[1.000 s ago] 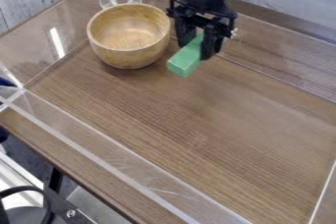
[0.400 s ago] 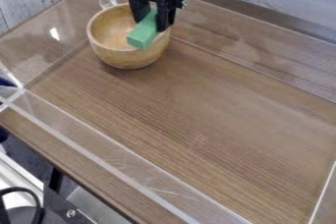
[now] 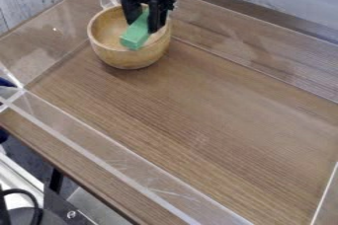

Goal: Put the green block in the brown bowl

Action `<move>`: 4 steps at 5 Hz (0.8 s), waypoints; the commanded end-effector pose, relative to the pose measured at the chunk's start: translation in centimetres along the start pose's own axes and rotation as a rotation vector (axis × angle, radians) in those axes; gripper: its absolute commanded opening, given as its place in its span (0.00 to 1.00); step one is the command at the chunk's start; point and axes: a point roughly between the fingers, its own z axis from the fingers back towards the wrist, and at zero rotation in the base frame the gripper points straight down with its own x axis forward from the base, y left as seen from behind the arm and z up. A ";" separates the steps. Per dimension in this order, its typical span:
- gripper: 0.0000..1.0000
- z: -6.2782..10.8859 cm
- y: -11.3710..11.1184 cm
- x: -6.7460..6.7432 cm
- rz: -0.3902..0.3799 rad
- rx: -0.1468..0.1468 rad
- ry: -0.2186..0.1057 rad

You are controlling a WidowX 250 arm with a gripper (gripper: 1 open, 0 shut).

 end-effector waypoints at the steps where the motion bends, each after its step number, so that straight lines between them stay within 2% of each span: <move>1: 0.00 2.0 1.2 0.9 0.015 0.032 -0.071; 4: 0.00 1.0 3.1 1.3 0.047 0.041 -0.064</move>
